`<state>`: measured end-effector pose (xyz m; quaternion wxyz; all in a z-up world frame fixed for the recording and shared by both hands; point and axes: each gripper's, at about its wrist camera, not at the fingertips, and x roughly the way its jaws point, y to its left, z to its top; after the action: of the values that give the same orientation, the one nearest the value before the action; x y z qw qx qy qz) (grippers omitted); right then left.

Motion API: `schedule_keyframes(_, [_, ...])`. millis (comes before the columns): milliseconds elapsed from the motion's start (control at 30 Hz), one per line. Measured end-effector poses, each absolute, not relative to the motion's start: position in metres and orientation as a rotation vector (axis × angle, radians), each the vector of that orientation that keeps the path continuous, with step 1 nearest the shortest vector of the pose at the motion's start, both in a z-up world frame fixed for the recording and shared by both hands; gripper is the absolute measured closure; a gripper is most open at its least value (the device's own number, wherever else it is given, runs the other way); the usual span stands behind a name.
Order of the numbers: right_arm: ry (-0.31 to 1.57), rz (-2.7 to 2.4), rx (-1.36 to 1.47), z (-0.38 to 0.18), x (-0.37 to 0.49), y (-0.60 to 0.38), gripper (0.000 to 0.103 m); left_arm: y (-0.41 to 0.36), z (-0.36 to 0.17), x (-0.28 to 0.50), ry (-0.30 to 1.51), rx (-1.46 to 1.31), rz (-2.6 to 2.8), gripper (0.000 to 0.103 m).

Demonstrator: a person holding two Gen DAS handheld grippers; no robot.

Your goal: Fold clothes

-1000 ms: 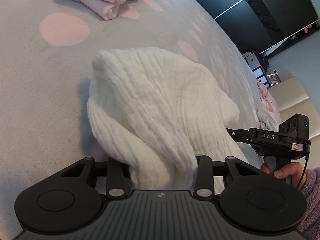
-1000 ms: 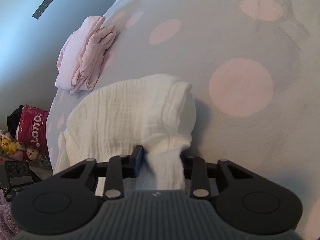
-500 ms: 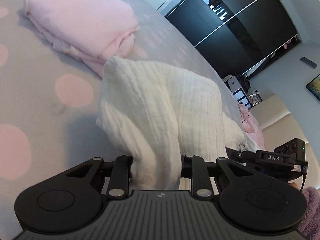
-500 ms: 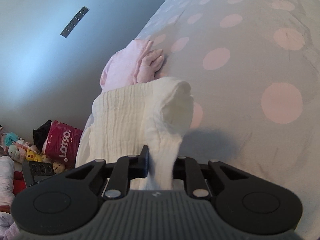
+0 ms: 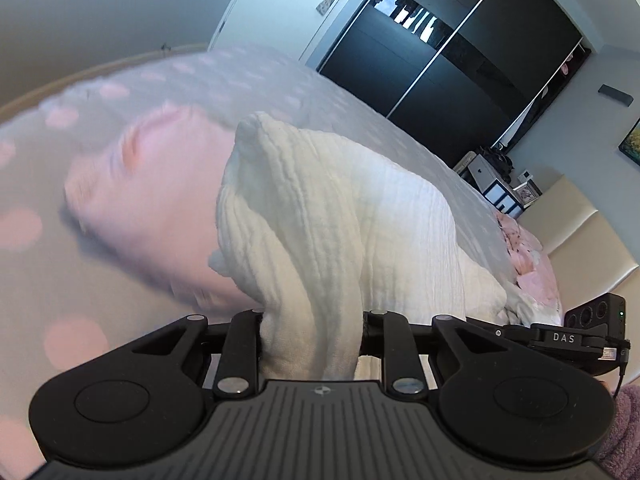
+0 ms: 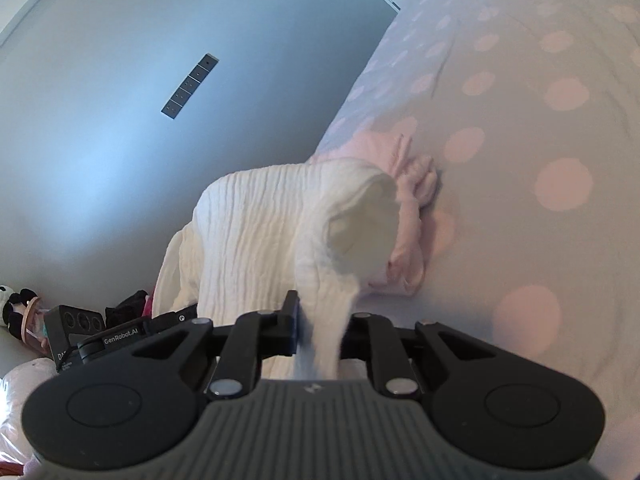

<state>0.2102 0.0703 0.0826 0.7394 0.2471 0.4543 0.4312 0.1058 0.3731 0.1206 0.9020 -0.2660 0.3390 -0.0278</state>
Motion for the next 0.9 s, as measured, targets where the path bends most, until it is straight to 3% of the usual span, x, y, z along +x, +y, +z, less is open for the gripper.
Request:
schedule_keyframes(167, [0.963,0.939,0.547,0.098,0.248,0.121,0.087,0.42,0.156,0.144,0.671,-0.495,-0.029,0.082])
schedule_keyframes(367, [0.923,0.93,0.553,0.116,0.293,0.182,0.087,0.469,0.146,0.202,0.704,-0.472,-0.005,0.082])
schedule_keyframes(900, [0.97,0.819,0.537,-0.014,0.378,0.245,0.089,0.538,0.022,0.295,0.81,-0.488,0.02,0.081])
